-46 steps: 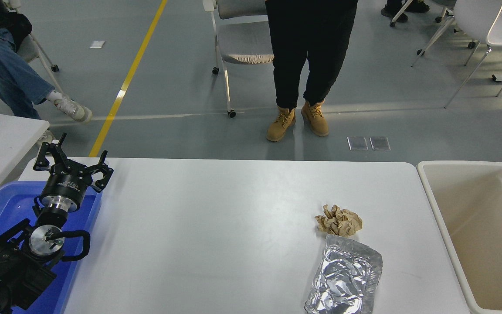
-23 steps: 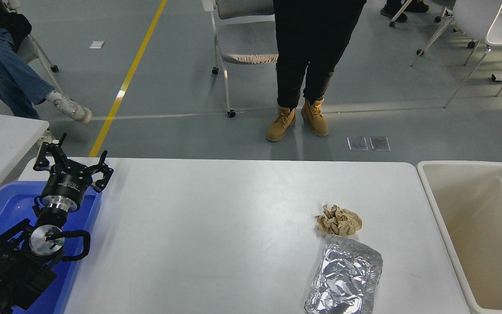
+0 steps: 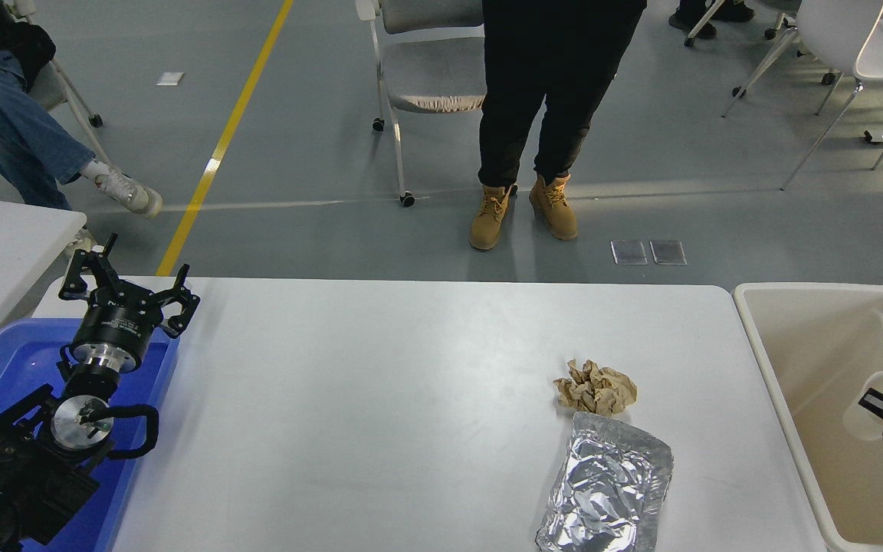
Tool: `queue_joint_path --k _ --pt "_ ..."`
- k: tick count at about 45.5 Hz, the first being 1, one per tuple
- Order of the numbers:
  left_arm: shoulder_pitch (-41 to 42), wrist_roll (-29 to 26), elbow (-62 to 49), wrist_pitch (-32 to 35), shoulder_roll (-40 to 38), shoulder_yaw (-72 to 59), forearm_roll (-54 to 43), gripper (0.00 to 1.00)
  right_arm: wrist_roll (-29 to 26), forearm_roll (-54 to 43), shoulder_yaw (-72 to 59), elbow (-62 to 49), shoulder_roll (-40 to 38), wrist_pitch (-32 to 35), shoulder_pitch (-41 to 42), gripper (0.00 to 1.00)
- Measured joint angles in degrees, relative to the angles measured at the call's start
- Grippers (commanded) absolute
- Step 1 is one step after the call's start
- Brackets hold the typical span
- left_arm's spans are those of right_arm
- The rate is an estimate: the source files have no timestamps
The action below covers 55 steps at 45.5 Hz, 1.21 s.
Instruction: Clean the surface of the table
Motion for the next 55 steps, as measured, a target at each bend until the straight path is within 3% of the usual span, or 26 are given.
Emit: queue_joint_path --k 11,16,19,31,34,55 --pt "0.00 0.00 0.00 0.00 0.00 0.00 0.00 1.00 0.00 -0.02 0.05 -0.14 0.79 -0.13 -0.05 0.01" --pt "0.00 0.00 0.00 0.00 0.00 0.00 0.00 1.00 0.00 0.21 0.28 -0.24 0.93 -0.27 0.12 0.39" --pt "0.00 0.00 0.00 0.00 0.00 0.00 0.00 1.00 -0.01 0.42 0.41 -0.25 0.99 -0.65 0.18 0.56" --pt "0.00 0.00 -0.01 0.00 0.00 0.00 0.00 1.00 -0.01 0.78 0.72 -0.27 1.08 -4.32 0.32 0.81" --pt "0.00 0.00 -0.01 0.00 0.00 0.00 0.00 1.00 0.00 0.83 0.81 -0.28 1.07 -5.37 0.34 0.85" --pt "0.00 0.00 -0.01 0.00 0.00 0.00 0.00 1.00 -0.01 0.99 2.87 -0.22 -0.46 -8.36 3.45 0.85"
